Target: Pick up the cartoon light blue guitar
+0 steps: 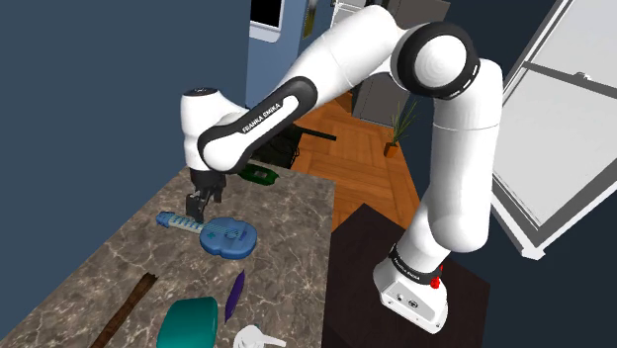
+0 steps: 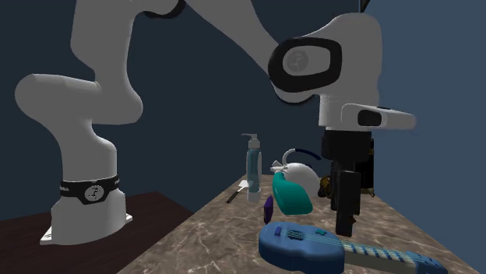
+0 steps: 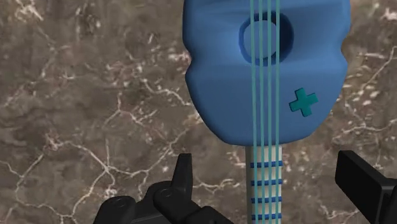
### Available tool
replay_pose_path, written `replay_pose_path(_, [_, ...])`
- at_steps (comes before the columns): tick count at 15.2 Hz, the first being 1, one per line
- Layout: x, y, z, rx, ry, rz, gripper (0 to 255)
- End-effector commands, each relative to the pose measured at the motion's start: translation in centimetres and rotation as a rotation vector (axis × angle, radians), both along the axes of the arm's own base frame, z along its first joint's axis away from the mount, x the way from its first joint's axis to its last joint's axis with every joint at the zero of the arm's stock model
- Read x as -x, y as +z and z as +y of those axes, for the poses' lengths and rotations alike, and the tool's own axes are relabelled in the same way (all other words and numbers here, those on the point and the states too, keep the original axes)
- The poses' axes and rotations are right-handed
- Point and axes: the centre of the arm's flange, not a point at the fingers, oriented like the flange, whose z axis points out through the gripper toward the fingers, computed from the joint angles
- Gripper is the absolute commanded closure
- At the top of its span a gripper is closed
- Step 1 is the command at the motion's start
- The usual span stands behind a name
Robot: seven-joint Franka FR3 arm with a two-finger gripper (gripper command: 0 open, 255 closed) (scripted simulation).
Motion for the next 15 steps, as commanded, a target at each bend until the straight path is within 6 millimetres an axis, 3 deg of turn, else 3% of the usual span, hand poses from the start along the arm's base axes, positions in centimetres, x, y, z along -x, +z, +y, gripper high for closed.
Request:
replay_pose_path(1, [-1.2,-1.7,1.9,-0.001,0.026,-0.004,0])
replay_pose_path(2, [-1.6,-2.3,2.7,-0.002,0.036,-0.005,0])
replay_pose_path(11, [-1.6,-6.3,2.7,-0.002,0.036,-0.005,0])
replay_pose_path(12, [-1.6,-6.2,2.6,-0.002,0.036,-0.005,255])
replay_pose_path(15, [-1.6,-6.3,2.6,-0.002,0.036,-0.005,255])
